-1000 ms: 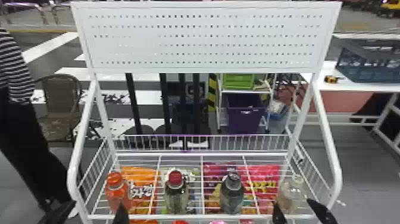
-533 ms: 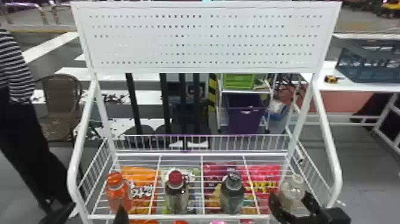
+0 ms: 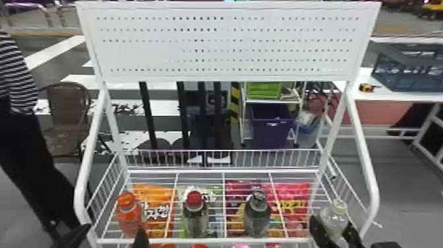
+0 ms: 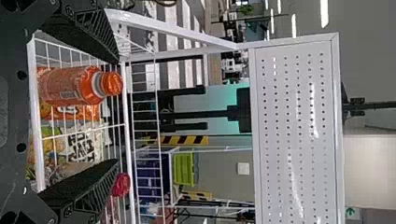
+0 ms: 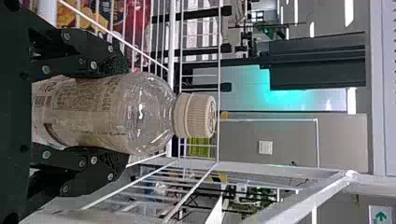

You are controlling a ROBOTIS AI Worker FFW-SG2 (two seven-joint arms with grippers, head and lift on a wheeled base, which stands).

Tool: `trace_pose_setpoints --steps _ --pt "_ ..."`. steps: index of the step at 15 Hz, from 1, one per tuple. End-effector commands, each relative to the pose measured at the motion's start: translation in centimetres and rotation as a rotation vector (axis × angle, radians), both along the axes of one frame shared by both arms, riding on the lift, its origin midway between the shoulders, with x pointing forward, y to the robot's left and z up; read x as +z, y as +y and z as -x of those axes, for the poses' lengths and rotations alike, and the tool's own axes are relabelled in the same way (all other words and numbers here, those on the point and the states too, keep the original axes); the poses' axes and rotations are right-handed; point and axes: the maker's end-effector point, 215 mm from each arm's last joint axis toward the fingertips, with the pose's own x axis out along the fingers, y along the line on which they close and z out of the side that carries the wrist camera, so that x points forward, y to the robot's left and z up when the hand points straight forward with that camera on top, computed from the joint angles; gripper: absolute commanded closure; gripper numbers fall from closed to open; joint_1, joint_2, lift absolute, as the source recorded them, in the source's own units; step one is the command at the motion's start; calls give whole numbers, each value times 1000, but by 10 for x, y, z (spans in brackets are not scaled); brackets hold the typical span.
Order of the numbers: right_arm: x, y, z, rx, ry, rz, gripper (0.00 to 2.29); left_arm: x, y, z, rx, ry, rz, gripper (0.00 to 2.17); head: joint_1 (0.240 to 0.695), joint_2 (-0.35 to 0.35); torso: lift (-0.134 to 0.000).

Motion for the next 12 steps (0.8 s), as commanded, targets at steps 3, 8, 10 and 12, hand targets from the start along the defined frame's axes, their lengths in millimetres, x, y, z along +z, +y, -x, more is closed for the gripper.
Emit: trace_pose_setpoints --steps 3,8,10,12 --pt "48 -1 30 -2 -60 -19 1865 4 -2 1 -5 -2 -1 140 499 0 0" --pt "117 0 75 24 -125 18 1862 -1 -8 3 -21 23 -2 140 499 0 0" --pt "129 -2 88 30 -131 26 1862 -2 -9 3 -24 29 -3 140 499 0 0" --pt "124 -4 81 30 -101 22 1862 -1 -13 4 -29 27 2 140 499 0 0"
